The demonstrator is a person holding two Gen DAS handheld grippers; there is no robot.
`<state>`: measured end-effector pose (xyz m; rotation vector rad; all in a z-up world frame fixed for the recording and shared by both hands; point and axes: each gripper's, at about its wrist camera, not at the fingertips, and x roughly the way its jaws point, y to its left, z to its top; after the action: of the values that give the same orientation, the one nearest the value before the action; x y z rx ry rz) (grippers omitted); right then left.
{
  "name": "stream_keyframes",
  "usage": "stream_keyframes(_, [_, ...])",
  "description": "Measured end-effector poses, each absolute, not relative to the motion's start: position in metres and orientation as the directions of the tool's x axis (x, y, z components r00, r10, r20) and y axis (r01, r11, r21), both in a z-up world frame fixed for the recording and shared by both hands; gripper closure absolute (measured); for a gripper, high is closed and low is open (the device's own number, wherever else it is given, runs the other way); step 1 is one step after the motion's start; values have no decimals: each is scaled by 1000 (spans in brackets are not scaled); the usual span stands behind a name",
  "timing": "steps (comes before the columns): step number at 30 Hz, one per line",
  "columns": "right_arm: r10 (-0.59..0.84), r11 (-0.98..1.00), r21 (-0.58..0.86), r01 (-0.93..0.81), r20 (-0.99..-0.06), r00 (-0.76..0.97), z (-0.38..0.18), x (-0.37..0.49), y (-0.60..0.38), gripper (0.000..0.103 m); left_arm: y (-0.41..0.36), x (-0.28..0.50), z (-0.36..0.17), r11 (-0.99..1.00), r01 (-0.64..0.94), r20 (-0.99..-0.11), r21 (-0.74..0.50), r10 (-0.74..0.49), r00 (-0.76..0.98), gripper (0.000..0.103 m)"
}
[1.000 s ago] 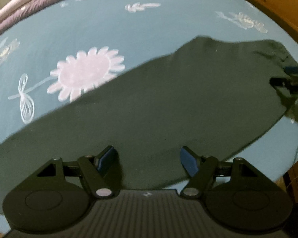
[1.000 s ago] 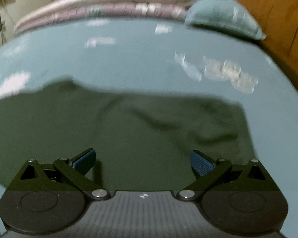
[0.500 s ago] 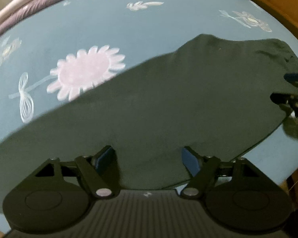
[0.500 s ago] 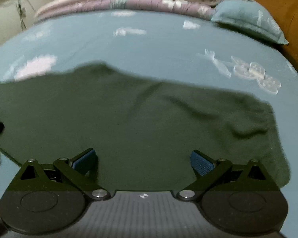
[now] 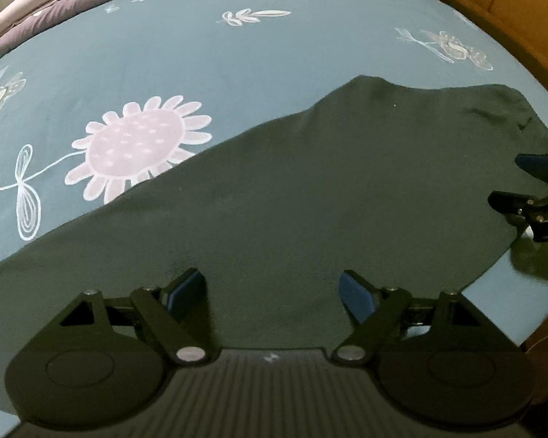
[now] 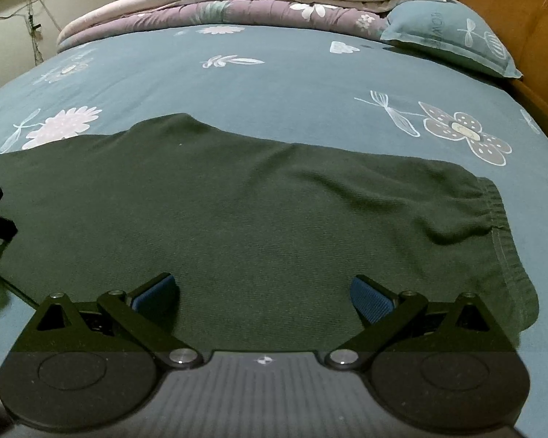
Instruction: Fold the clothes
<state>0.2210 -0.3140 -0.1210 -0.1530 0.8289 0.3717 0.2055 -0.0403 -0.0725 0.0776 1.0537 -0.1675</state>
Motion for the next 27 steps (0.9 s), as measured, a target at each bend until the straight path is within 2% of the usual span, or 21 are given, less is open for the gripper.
stream_keyframes(3, [262, 925, 11, -381, -744, 615, -121, 221, -315, 0, -35, 202, -74, 984, 175, -868, -34, -116, 482, 16])
stream_keyframes(8, [260, 925, 9, -379, -743, 617, -122, 221, -315, 0, -39, 199, -75, 978, 208, -877, -27, -123, 465, 8])
stream_keyframes(12, [258, 926, 8, -378, -744, 617, -122, 221, -314, 0, -43, 202, -64, 979, 199, -868, -28, -123, 481, 8])
stream_keyframes(17, [254, 927, 4, -375, -741, 621, -122, 220, -314, 0, -60, 219, -46, 948, 306, -815, -88, -245, 526, 8])
stream_keyframes(20, [256, 929, 10, -369, -738, 624, -119, 221, -316, 0, -73, 236, -51, 931, 353, -803, -90, -278, 528, 8])
stream_keyframes(24, [260, 933, 22, -360, -733, 628, -114, 222, -317, 0, -78, 251, -73, 942, 310, -826, -131, -277, 491, 8])
stream_keyframes(27, [265, 940, 29, -340, -690, 674, -101, 227, -327, 0, -78, 250, -78, 945, 300, -817, -131, -275, 508, 4])
